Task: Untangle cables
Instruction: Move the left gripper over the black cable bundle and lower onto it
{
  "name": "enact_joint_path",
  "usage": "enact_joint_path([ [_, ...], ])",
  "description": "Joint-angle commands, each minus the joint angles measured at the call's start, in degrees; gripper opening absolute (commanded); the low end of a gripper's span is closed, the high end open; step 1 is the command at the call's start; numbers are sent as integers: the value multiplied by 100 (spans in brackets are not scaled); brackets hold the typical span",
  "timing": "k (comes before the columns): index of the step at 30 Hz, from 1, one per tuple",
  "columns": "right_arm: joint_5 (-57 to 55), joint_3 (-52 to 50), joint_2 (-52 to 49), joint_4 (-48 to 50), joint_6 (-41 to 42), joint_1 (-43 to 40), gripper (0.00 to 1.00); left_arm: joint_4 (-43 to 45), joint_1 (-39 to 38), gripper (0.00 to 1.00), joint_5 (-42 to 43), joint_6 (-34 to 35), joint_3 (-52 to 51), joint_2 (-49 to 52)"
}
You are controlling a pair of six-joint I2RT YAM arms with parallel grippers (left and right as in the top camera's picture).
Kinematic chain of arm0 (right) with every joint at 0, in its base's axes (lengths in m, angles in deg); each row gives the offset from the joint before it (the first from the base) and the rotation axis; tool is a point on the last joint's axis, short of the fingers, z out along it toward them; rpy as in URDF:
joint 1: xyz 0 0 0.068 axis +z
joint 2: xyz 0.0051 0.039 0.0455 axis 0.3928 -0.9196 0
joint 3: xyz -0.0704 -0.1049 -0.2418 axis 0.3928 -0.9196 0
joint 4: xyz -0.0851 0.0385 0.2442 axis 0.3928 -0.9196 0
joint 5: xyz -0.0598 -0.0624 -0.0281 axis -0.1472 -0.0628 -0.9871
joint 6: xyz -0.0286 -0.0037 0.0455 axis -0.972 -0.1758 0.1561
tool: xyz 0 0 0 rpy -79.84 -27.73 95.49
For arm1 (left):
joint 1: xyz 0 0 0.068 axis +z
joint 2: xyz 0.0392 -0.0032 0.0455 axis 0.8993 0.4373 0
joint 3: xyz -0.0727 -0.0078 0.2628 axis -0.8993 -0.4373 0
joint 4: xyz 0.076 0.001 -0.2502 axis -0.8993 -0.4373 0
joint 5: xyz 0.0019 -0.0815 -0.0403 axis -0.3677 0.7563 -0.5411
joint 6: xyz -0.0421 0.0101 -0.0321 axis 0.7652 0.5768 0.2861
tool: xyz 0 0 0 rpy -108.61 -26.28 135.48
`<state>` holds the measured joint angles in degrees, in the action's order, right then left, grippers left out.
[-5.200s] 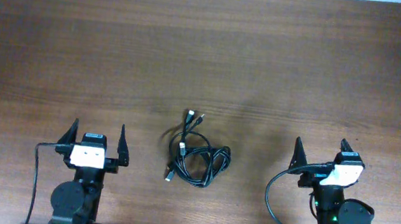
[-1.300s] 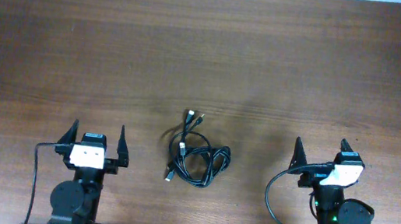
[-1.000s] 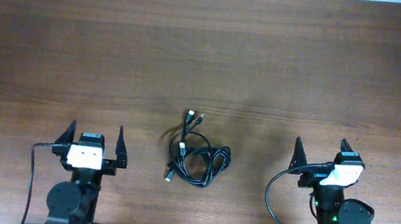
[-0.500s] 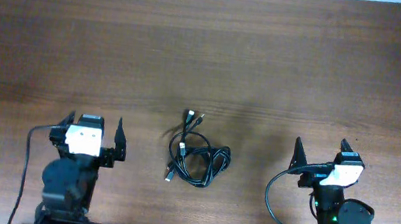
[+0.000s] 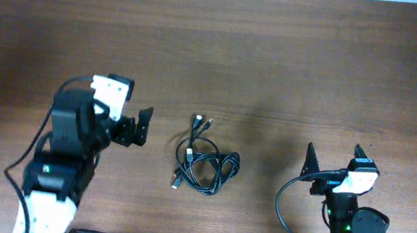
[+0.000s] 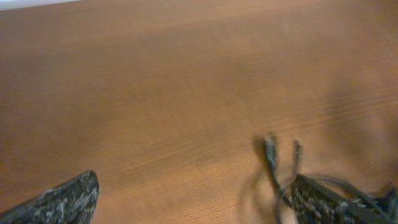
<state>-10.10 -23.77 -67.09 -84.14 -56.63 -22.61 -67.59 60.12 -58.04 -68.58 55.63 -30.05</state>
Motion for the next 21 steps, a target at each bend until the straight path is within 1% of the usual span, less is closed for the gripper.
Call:
enact_joint_path([
  [1, -13, -31, 39, -26, 26, -15, 99, -734, 22, 99, 518, -192, 957, 769],
  [4, -13, -31, 39, -26, 26, -15, 99, -1600, -144, 99, 531, -673, 1740, 1394],
  [7, -13, -31, 39, -26, 26, -15, 99, -2190, -476, 99, 509, -966, 2232, 1891],
  [9, -13, -31, 39, -26, 26, -15, 99, -2271, -717, 99, 507, -981, 2277, 2124],
  [10, -13, -31, 39, -26, 26, -15, 98, -2380, -892, 99, 503, -1141, 2277, 2293],
  [13, -13, -31, 39, -26, 26, -15, 99, -2581, -1285, 99, 195, -1165, 2277, 2780],
  [17, -13, -31, 39, -26, 26, -15, 99, -2592, -1690, 99, 184, -1163, 2321, 3259],
  [20, -13, -31, 39, -26, 26, -15, 99, -2542, -1971, 99, 162, -1174, 2326, 3425],
  [21, -13, -31, 39, -26, 26, -15, 99, -2492, -2072, 99, 162, -1366, 2326, 3425],
])
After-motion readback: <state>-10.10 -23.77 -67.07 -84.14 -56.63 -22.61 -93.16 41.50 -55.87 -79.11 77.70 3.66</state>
